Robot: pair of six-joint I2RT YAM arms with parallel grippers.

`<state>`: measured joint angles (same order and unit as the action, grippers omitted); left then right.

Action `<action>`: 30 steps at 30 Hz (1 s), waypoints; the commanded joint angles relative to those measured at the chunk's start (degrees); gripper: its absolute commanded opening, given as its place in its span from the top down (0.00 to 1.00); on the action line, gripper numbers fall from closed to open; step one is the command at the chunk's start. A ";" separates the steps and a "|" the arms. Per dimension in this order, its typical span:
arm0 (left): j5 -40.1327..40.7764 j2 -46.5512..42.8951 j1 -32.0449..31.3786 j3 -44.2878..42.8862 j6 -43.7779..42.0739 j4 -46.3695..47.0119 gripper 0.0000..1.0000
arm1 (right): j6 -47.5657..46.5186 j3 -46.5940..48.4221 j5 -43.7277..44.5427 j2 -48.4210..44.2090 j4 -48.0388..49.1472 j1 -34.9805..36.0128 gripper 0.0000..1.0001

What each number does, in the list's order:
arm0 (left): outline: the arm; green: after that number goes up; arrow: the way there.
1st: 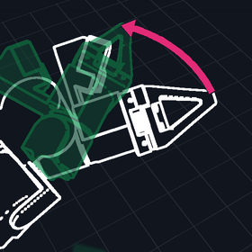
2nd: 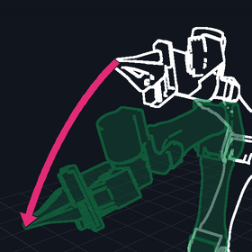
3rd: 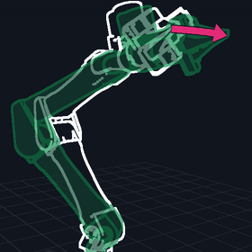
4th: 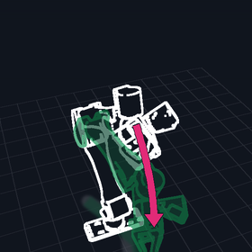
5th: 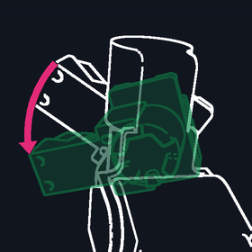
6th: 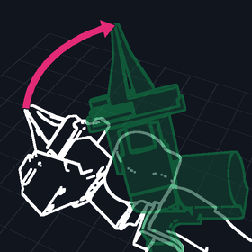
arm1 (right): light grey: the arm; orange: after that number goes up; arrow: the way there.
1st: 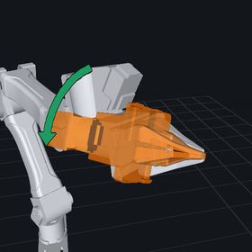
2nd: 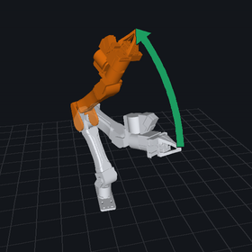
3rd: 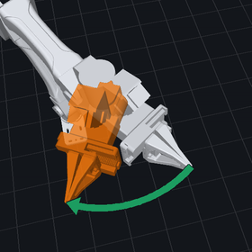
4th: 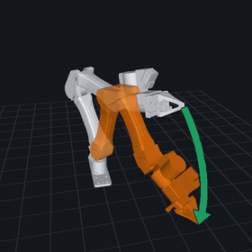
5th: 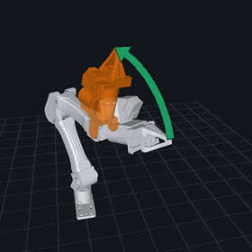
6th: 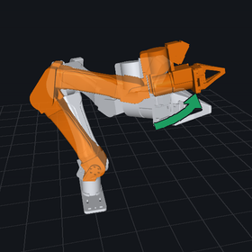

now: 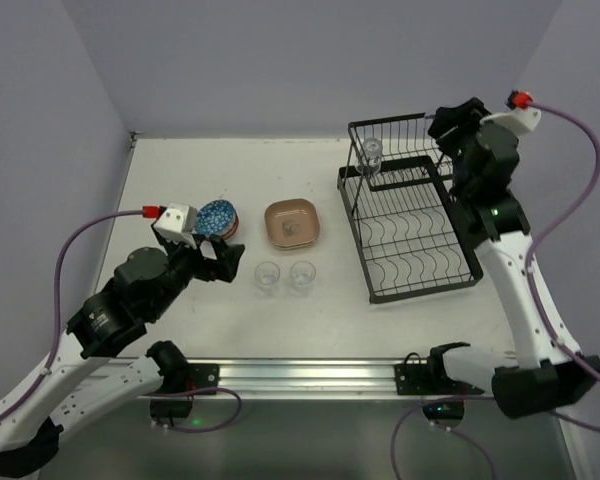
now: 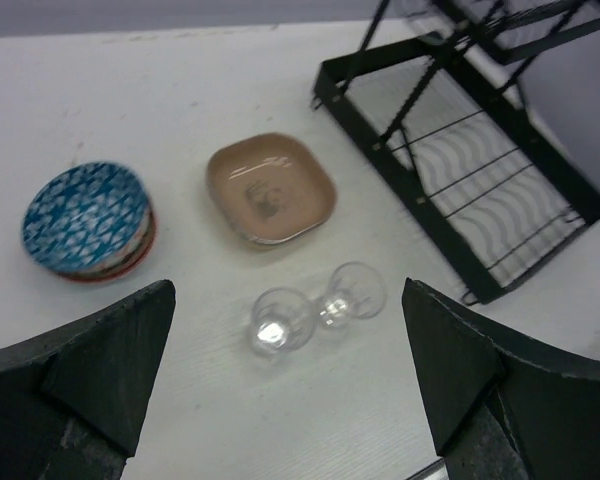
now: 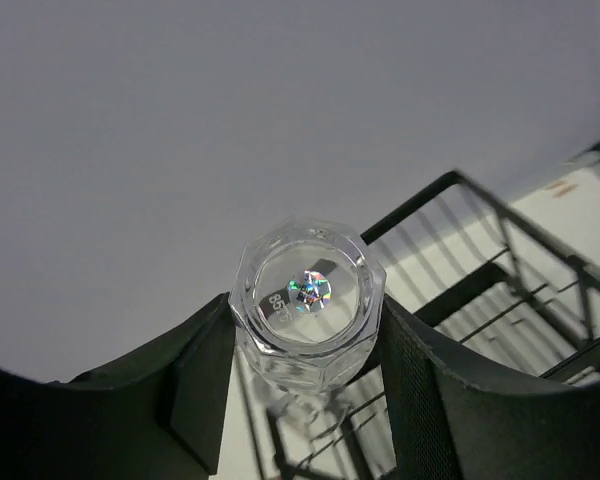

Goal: Unload the mixed dishes from the dish rack

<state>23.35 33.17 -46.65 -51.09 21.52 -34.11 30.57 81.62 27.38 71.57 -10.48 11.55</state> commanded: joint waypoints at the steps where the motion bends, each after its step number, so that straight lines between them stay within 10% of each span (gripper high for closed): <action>1: -15.31 1.45 -0.10 -3.23 3.00 15.40 0.00 | 8.26 -14.17 -22.59 -10.02 17.17 0.05 0.96; 7: -37.40 10.40 -0.10 -0.68 11.34 42.92 0.00 | 25.57 -38.36 -46.05 -24.27 47.79 0.93 1.00; 13: -47.52 20.96 -0.80 5.47 23.47 72.40 0.00 | 29.98 -50.15 -50.57 -29.65 67.24 5.32 1.00; 30: -40.23 36.79 -7.31 2.84 29.37 90.35 0.03 | 33.33 -57.10 -57.43 -26.05 81.49 6.73 1.00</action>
<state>-18.48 69.73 -53.76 -45.60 50.28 49.60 64.10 24.56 -27.88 45.12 64.58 17.76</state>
